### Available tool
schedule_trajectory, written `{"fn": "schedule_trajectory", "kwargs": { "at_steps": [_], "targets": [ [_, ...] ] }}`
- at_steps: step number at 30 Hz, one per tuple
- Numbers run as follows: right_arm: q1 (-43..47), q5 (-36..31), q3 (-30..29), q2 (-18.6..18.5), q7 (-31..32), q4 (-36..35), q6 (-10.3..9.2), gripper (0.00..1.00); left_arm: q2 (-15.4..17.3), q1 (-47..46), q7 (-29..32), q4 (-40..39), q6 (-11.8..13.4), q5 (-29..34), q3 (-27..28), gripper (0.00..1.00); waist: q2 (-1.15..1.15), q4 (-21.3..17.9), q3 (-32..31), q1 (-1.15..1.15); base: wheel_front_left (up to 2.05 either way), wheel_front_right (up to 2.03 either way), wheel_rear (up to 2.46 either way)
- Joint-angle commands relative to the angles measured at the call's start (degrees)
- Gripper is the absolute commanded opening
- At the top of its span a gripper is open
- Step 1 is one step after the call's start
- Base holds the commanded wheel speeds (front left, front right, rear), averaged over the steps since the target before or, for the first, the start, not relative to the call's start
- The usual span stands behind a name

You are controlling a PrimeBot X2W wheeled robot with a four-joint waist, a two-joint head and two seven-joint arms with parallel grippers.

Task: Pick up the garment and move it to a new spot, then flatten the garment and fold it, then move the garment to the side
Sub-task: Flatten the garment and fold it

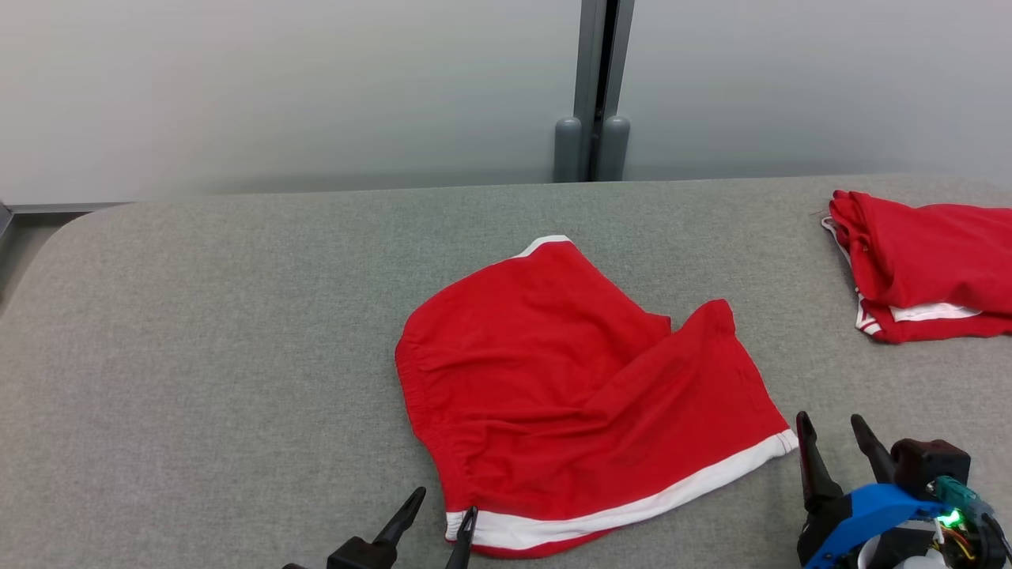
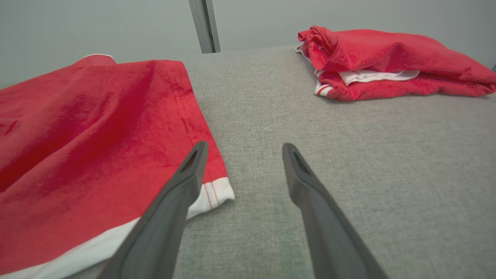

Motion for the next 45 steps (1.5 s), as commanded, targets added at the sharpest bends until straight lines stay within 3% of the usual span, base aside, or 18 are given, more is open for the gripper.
{"fn": "schedule_trajectory", "kwargs": {
  "at_steps": [1,16,17,18,19,20,21,25,35,40,45],
  "targets": [
    [-1.68,-0.03,0.28,-0.12,-0.88,2.27,0.01,1.0,0.71,-1.44,0.16,0.73,-0.11,-1.01,-1.4,1.0,0.0,0.21,0.53,-0.01,0.0,0.0,0.0],
    [-8.35,0.55,2.79,0.92,-3.59,18.9,0.01,1.0,1.03,-6.77,-0.72,6.42,-0.13,-5.37,-10.22,1.0,0.0,1.06,3.13,-0.01,0.0,0.0,0.0],
    [-8.45,0.91,3.08,1.02,-3.65,19.3,0.02,0.77,0.84,-7.1,-0.8,6.74,-0.13,-5.79,-10.51,0.98,0.0,1.11,3.17,-0.01,0.0,0.0,0.0],
    [-8.4,1.18,3.53,1.15,-3.74,19.63,0.02,0.29,0.63,-7.4,-0.9,7.1,-0.13,-6.26,-10.81,0.73,0.0,1.09,3.19,-0.01,0.0,0.0,0.0],
    [-8.4,1.18,3.53,1.15,-3.74,19.63,0.02,0.29,0.63,-7.4,-0.9,7.1,-0.13,-6.26,-10.81,0.73,0.0,1.09,3.19,-0.01,0.0,0.0,0.0],
    [-8.26,1.52,3.91,1.31,-3.82,19.81,0.02,0.0,0.53,-7.73,-0.96,7.42,-0.13,-6.61,-11.09,0.22,0.0,1.05,3.15,-0.01,0.0,0.0,0.0],
    [-8.07,1.94,4.33,1.4,-3.92,19.61,0.02,0.0,0.45,-7.98,-1.06,7.68,-0.13,-6.87,-11.29,0.0,0.0,1.0,3.08,-0.01,0.0,0.0,0.0],
    [-6.51,3.71,6.01,1.31,-4.28,17.12,0.01,0.0,0.14,-8.51,-1.27,8.06,-0.13,-7.5,-11.4,0.0,0.0,0.7,2.52,-0.01,0.0,0.0,0.0],
    [-1.49,8.39,11.31,1.41,-4.44,2.42,0.01,0.0,2.54,-9.23,-1.57,2.02,1.14,-6.43,-8.23,0.0,0.0,-0.47,0.68,-0.01,0.0,0.0,0.0],
    [-5.88,11.31,13.88,0.97,-3.3,-4.76,0.01,0.0,4.58,-13.41,-1.59,-2.67,1.21,-6.2,-5.31,0.0,0.0,-1.2,1.56,-0.01,0.0,0.0,0.0],
    [-15.56,14.59,14.62,0.7,-0.46,-7.92,0.01,0.0,6.9,-23.39,-0.65,-5.25,0.78,-6.57,-2.29,0.0,0.0,-1.73,4.18,-0.01,0.0,0.0,0.0]
  ]
}}
